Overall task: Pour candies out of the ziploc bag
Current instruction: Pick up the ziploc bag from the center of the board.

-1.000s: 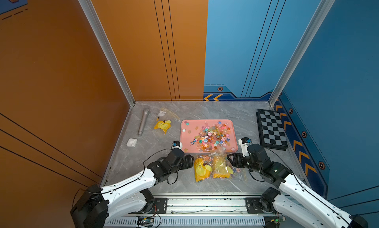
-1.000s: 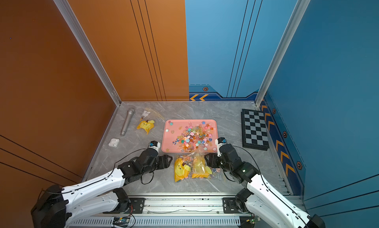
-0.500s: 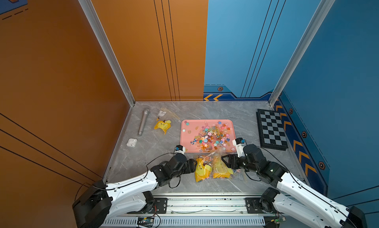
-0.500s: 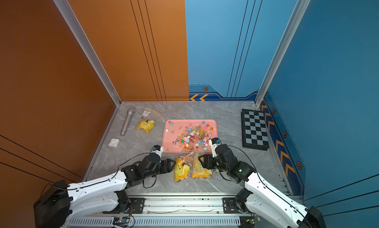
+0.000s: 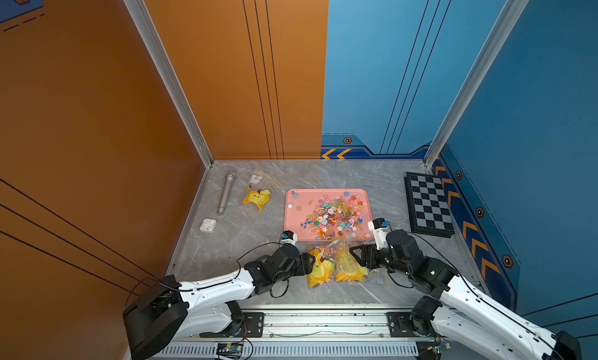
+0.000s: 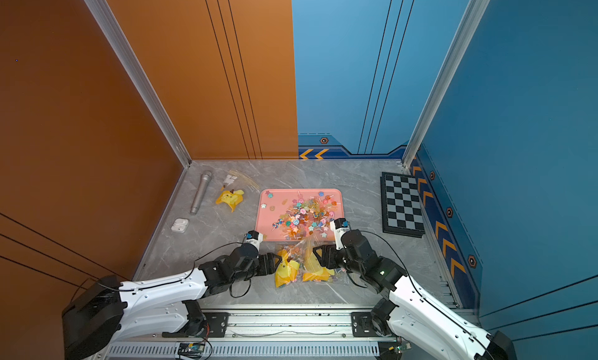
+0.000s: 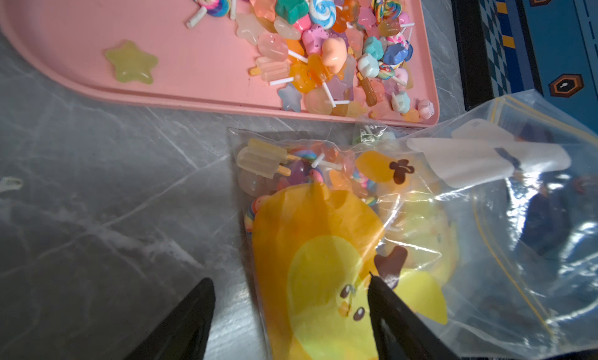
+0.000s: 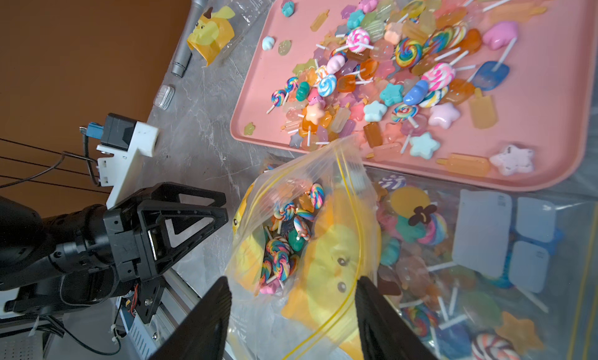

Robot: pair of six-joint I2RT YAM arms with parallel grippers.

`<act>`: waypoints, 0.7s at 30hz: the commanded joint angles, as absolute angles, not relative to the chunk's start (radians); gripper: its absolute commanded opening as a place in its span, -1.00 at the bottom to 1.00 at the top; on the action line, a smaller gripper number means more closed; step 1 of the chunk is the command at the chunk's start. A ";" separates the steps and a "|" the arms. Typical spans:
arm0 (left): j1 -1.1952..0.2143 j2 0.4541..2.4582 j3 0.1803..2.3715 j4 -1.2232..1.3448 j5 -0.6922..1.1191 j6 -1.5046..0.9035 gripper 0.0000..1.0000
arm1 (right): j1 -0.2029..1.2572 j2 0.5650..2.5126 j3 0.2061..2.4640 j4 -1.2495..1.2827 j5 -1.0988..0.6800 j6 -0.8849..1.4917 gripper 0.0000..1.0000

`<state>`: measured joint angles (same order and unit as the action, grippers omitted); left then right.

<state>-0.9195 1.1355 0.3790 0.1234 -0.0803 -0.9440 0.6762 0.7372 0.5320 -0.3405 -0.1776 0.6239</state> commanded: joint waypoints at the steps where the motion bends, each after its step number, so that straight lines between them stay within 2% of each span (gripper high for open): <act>1: -0.929 1.135 0.356 0.148 -0.075 -0.951 0.49 | 0.637 0.711 0.573 -0.427 -0.184 0.586 0.26; 12: -0.933 1.177 0.352 0.183 -0.061 -0.955 0.35 | 0.690 0.803 0.554 -0.306 -0.240 0.627 0.24; 21: -0.934 1.212 0.336 0.237 -0.045 -0.975 0.29 | 0.765 0.894 0.552 -0.208 -0.203 0.660 0.20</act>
<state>-0.9241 1.1999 0.3550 0.2043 -0.0658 -0.9627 0.7547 0.8749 0.5560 -0.2615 -0.2245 0.6365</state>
